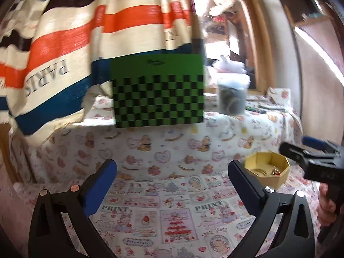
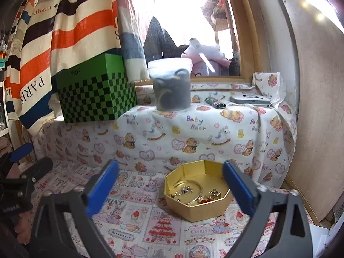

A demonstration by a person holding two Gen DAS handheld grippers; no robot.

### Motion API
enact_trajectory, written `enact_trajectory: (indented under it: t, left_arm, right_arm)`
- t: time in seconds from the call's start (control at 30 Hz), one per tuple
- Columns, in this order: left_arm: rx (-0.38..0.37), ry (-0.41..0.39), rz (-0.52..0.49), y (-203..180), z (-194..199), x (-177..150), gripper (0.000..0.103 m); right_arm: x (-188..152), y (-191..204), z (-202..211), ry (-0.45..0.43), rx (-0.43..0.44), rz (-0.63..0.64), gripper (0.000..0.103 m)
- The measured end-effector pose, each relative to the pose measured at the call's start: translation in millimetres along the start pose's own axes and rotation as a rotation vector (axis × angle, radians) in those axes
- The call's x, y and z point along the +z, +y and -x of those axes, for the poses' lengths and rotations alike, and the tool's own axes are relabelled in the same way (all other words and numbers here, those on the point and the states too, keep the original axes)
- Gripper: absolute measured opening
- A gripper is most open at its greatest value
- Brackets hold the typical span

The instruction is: Organize jewelry

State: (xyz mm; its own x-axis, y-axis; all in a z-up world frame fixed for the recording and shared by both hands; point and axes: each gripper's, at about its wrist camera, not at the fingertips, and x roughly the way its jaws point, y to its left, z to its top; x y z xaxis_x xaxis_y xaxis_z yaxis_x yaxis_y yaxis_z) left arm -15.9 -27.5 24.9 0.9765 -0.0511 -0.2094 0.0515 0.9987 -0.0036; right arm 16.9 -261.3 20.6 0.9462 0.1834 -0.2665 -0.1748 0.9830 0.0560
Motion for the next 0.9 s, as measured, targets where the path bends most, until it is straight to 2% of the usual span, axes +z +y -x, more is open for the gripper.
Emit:
enact_trajectory:
  t: [0.1,0.2,0.27,0.43,0.5,0.57,0.7,0.9]
  left_arm:
    - [0.013,0.004,0.031,7.3,-2.7,-1.2,0.102]
    - [0.045,-0.028,0.037,10.3,-0.9,-4.4,0.102]
    - [0.039,-0.045,0.055,12.1,0.8,-7.5,0.102]
    - [0.051,-0.016,0.035,7.9,-4.6,-7.7,0.102]
    - [0.08,0.026,0.034,6.7,-10.2,-9.3,0.102]
    - [0.065,0.074,0.031,5.6,-17.2,-10.6,0.102]
    - [0.054,0.067,0.011,0.7,-15.5,-11.4,0.102]
    - [0.08,0.071,0.017,2.0,-16.1,-11.7,0.102]
  right_arm:
    - [-3.0,-1.7,0.9,-0.018,0.0,-0.018,0.103]
    - [-4.6,-1.1,1.1,-0.029,-0.014,-0.019,0.103]
    - [-5.8,0.3,1.8,-0.04,-0.027,-0.011,0.103]
    - [-10.4,9.2,3.4,-0.064,-0.032,0.033,0.103]
    - [-11.8,11.4,3.6,-0.058,-0.018,0.034,0.103]
    - [-13.3,14.3,3.9,-0.059,-0.015,0.044,0.103]
    - [-14.4,18.4,2.2,-0.054,-0.017,0.065,0.103]
    - [-15.6,15.7,-4.2,-0.016,-0.033,0.052,0.103]
